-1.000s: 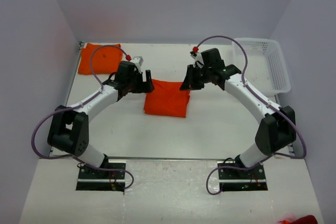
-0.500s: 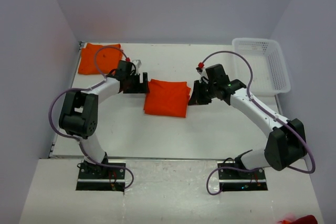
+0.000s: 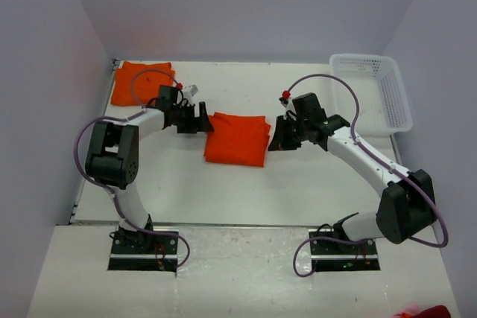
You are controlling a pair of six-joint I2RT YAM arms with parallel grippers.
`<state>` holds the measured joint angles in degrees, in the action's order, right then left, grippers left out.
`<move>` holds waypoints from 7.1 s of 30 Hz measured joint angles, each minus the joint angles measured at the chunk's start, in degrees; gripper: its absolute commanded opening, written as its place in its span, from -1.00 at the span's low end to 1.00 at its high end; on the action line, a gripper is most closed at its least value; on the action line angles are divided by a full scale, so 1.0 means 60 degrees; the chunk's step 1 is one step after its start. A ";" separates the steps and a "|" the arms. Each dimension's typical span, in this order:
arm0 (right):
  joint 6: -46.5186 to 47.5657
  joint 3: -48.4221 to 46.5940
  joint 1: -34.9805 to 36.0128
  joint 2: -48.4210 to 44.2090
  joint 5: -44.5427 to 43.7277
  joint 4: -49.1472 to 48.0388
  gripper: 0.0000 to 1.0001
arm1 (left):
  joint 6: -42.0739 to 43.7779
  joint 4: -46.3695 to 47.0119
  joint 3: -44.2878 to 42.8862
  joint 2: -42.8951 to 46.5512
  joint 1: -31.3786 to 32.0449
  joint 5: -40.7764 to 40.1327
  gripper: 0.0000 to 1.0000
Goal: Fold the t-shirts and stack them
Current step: Put the neatly folded tshirt into the corner of the board with the left arm
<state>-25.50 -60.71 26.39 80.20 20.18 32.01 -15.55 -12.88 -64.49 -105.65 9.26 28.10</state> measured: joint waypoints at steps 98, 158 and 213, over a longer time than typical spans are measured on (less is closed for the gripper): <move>-0.0350 0.1526 0.0991 -0.0885 0.0015 -0.0466 -0.85 | 0.1395 -0.2871 -0.8929 -0.3752 -0.0736 -0.0357 -1.00; -0.0306 0.1271 0.1024 0.1417 -0.0204 -0.0259 -0.86 | 0.2779 -0.4761 -1.1657 -0.4473 -0.4280 0.1840 -1.00; -0.0448 0.1450 0.1585 0.0794 0.0372 -0.0277 -0.86 | 0.0725 -0.1435 -0.8819 -0.1424 -0.2739 0.0463 -1.00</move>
<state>-28.18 -52.01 35.90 84.97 22.41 30.35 -11.20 -21.50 -117.40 -114.19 -7.18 30.87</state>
